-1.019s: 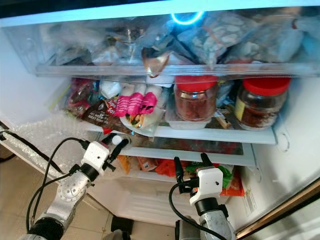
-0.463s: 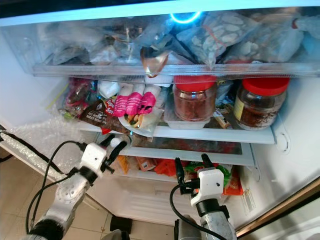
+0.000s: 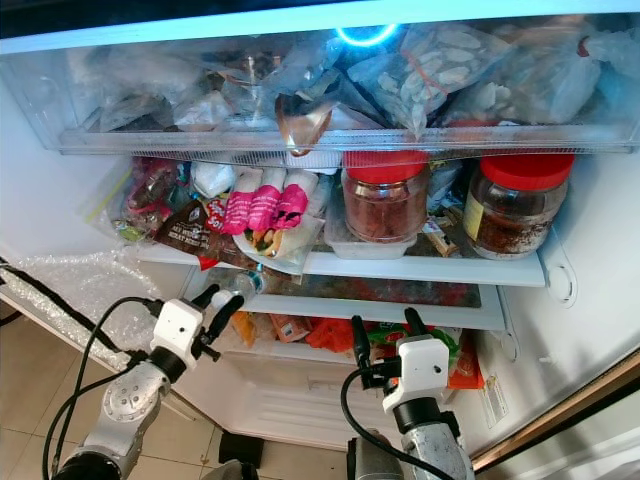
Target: Restocking fridge
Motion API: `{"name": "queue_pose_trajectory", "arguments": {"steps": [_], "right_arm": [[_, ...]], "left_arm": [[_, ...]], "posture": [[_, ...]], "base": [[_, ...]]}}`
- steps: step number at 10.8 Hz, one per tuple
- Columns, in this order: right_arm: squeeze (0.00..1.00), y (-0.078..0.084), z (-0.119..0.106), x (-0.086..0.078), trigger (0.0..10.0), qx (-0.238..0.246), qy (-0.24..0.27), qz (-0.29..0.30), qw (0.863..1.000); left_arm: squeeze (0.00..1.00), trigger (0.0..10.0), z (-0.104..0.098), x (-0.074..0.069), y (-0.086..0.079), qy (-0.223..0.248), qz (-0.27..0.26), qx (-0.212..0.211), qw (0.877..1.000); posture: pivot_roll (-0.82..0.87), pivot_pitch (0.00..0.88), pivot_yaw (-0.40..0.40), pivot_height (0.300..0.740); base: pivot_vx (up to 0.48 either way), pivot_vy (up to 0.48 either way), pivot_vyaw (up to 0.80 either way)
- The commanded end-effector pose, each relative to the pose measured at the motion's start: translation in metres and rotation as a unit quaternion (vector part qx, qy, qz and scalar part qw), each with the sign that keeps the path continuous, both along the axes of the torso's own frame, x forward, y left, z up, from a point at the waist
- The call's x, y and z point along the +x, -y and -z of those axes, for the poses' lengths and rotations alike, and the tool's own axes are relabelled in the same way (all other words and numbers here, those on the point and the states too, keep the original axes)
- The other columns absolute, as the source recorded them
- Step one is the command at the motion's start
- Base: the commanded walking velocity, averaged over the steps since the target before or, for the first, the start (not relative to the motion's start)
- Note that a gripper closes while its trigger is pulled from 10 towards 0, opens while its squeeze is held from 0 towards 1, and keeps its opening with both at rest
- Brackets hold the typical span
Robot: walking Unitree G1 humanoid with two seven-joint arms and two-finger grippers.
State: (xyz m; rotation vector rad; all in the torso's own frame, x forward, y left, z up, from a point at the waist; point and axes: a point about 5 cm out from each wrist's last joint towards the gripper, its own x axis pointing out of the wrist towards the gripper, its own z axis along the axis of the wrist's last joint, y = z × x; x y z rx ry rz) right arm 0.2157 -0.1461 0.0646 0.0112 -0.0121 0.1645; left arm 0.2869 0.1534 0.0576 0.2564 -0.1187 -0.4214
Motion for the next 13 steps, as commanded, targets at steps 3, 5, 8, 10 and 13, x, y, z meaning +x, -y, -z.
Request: {"name": "queue_pose_trajectory", "arguments": {"steps": [3,5,8,10,13], "right_arm": [[0.0,0.0,0.003,-0.002,10.0,0.002,-0.005,0.001,1.0],[0.0,0.0,0.003,-0.002,10.0,0.002,-0.005,0.001,1.0],[0.0,0.001,0.006,0.0,10.0,-0.004,-0.006,-0.001,1.0],[0.0,0.002,0.006,0.0,10.0,-0.006,-0.006,0.0,1.0],[0.0,0.002,0.007,0.0,10.0,-0.004,-0.007,0.004,1.0]], "left_arm": [[0.0,10.0,0.018,-0.009,-0.009,-0.052,-0.01,0.012,0.999],[0.0,10.0,0.018,-0.009,-0.009,-0.052,-0.009,0.011,0.999],[0.0,10.0,0.032,-0.006,-0.002,-0.119,0.019,0.019,0.993],[0.0,10.0,0.032,0.0,0.01,-0.134,0.046,0.027,0.99],[0.0,10.0,0.02,0.015,0.025,-0.117,0.05,0.011,0.992]], "posture": [[-0.23,0.073,0.118,0.66],[-0.23,0.073,0.118,0.66],[-0.23,0.051,0.116,0.66],[-0.23,0.05,0.116,0.66],[-0.24,0.061,0.118,0.66]], "base": [[0.0,0.0,0.0],[0.0,0.0,0.0],[0.0,0.0,0.0],[0.0,0.0,0.0],[0.0,0.0,0.0]]}}
